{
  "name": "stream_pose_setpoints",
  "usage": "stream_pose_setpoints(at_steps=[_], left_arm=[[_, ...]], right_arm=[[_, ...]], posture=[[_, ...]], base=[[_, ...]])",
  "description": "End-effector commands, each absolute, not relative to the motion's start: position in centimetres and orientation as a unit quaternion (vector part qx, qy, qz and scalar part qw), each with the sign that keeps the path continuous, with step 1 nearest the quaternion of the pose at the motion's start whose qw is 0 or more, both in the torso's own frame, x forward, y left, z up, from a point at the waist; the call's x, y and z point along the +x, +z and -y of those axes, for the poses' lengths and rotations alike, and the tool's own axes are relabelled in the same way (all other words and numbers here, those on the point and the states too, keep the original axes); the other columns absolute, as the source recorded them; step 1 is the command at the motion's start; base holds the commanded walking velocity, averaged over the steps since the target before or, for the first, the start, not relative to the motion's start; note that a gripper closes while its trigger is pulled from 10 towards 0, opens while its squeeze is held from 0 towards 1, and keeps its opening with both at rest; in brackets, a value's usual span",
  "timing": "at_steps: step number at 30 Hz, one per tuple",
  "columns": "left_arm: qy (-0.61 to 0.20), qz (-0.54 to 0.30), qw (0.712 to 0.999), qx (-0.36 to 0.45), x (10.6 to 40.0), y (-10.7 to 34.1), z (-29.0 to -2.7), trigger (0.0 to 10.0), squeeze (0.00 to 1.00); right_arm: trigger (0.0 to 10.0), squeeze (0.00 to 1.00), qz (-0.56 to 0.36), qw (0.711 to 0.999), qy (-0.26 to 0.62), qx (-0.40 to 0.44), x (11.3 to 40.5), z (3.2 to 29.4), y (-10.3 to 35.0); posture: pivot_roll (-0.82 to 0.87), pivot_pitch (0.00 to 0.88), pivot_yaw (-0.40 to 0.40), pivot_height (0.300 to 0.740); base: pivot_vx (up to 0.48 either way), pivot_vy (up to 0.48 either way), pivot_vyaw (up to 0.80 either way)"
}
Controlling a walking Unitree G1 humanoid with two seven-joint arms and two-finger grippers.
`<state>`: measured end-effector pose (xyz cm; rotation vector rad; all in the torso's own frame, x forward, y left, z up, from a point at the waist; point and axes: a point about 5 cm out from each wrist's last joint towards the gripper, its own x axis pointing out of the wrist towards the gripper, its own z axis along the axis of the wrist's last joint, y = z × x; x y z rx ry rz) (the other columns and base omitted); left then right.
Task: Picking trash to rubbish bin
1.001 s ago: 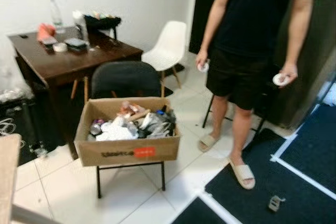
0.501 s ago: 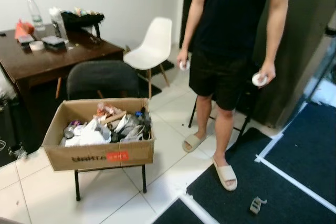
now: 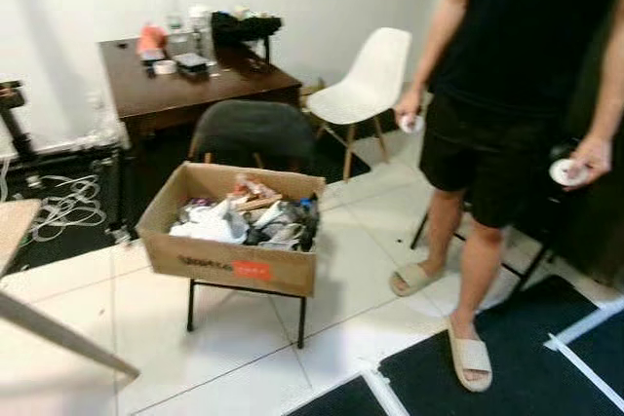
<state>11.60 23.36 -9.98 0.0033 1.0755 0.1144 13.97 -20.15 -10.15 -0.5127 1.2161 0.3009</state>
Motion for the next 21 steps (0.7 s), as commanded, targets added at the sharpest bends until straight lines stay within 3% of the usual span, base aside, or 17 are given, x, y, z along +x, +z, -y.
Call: stream_pose_setpoints(at_steps=[1, 21], left_arm=[[0.054, -0.521, 0.852, 0.003, 11.12, -10.15, -23.32, 10.0, 0.0], [0.042, -0.528, 0.848, -0.004, 10.81, -10.41, -22.57, 10.0, 0.0]], right_arm=[[10.0, 0.0, -0.558, 0.784, 0.164, -0.218, 13.9, 18.74, -10.34], [10.0, 0.0, -0.564, 0.783, 0.181, -0.19, 13.52, 18.24, -10.48]], posture=[[-0.01, 0.065, 0.029, 0.74], [-0.02, 0.069, 0.026, 0.74]], base=[[0.0, 0.0, 0.79], [0.0, 0.0, 0.79]])
